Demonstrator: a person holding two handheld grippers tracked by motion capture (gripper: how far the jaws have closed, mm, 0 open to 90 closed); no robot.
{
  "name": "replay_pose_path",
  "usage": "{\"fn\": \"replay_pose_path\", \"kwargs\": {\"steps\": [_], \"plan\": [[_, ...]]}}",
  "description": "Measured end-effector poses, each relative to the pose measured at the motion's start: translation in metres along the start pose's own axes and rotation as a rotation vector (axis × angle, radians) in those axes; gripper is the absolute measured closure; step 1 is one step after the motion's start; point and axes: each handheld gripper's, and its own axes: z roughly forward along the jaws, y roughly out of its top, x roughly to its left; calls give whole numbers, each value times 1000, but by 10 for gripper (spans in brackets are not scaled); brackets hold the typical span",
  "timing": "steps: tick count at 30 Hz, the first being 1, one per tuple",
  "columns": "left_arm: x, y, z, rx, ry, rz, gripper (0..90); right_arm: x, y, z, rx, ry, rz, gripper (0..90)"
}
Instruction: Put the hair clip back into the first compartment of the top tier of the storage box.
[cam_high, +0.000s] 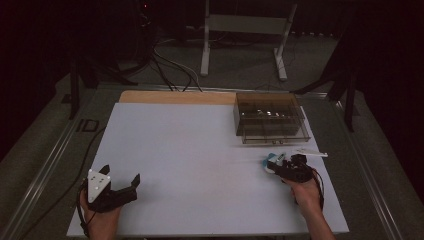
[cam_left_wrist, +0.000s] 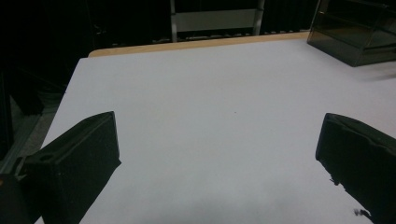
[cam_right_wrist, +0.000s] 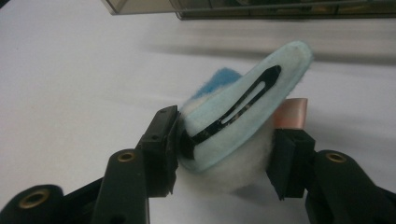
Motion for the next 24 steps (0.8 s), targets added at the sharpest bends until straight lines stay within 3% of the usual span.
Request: {"fn": "replay_pose_path", "kwargs": {"steps": [24], "plan": [[0,0,0,0,1,1,11,11,9,-12,-55,24,0,499]]}}
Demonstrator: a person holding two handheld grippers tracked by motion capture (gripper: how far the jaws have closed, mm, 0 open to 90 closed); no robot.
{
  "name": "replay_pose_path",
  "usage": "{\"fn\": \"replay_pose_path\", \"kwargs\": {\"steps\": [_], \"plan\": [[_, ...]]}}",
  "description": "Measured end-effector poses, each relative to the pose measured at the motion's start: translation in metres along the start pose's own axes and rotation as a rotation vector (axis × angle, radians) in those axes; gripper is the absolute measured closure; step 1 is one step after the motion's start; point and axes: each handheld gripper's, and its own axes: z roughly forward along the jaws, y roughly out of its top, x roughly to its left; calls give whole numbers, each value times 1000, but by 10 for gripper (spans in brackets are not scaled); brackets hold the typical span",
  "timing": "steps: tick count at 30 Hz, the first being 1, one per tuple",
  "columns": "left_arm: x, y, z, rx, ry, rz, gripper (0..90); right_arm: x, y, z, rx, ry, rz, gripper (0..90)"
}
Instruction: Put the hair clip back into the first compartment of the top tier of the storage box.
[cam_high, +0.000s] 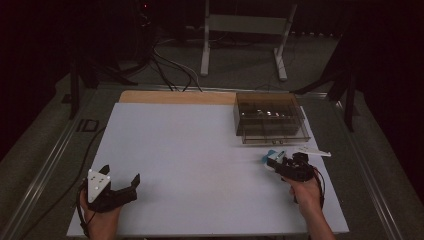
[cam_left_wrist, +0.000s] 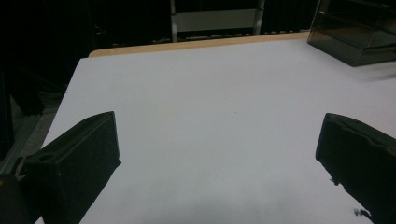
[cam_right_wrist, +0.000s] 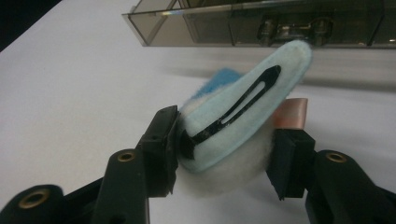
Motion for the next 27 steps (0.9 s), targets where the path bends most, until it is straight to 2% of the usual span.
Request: {"fn": "replay_pose_path", "kwargs": {"steps": [27], "plan": [[0,0,0,0,-1,0,11,14,16,-8,-40,29,-11,499]]}}
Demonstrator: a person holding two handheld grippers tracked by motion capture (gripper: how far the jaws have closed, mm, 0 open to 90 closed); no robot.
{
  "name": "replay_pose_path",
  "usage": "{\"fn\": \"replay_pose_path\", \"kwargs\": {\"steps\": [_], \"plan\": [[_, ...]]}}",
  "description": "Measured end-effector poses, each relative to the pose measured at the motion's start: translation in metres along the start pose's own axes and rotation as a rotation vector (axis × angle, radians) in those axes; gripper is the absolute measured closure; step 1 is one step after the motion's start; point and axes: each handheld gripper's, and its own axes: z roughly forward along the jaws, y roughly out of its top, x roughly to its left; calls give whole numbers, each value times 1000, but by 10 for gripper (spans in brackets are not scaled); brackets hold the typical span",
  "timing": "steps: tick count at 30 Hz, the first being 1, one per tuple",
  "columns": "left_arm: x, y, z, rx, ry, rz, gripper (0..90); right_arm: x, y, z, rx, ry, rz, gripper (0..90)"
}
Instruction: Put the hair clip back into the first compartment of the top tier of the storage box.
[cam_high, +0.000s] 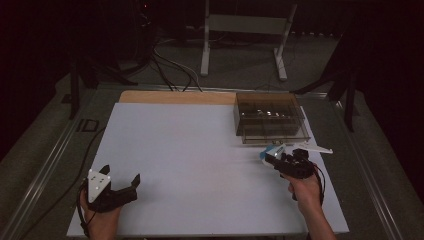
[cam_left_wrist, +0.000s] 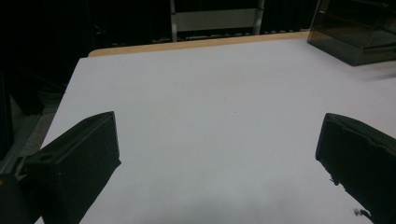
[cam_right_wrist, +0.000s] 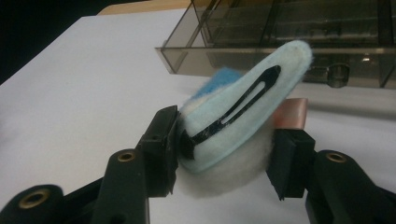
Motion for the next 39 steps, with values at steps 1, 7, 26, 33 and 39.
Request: {"fn": "replay_pose_path", "kwargs": {"steps": [1,7,26,33,39], "plan": [[0,0,0,0,0,-1,11,1,1,0,-1,2,2,499],[0,0,0,0,0,-1,11,4,7,-1,-12,8,0,499],[0,0,0,0,-1,0,11,8,20,-4,-31,5,-5,499],[0,0,0,0,0,-1,11,8,22,-3,-35,0,2,499],[0,0,0,0,0,-1,11,10,24,-3,-43,-1,4,499]]}}
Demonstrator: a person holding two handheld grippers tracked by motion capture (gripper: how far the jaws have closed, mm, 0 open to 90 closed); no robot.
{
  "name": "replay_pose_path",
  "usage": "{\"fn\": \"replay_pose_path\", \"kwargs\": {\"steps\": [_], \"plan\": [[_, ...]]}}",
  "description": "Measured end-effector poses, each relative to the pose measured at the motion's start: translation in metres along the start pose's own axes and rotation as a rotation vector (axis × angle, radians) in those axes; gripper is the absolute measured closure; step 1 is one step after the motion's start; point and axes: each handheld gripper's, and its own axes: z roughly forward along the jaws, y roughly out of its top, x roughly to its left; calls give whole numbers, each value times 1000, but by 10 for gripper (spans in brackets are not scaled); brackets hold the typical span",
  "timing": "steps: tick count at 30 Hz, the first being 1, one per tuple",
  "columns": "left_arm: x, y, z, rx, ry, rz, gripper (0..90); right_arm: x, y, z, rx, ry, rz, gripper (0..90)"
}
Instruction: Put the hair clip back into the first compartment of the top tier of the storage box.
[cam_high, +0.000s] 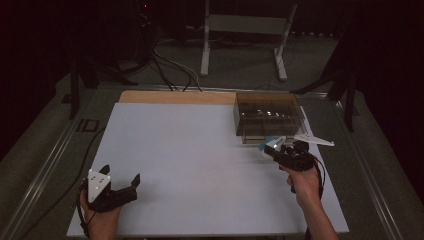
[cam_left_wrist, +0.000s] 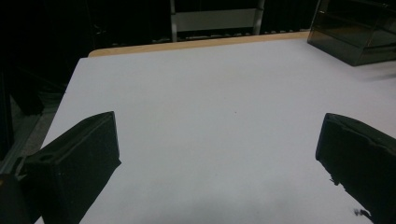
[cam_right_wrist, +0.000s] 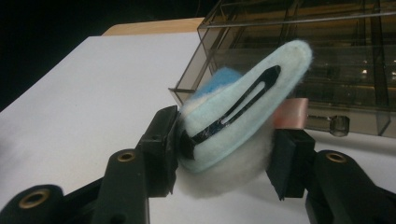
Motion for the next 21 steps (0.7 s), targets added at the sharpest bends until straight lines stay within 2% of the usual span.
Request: {"fn": "replay_pose_path", "kwargs": {"steps": [10,21], "plan": [[0,0,0,0,0,0,11,3,4,3,-7,5,6,499],[0,0,0,-1,1,0,11,-1,9,4,-20,2,35,499]]}}
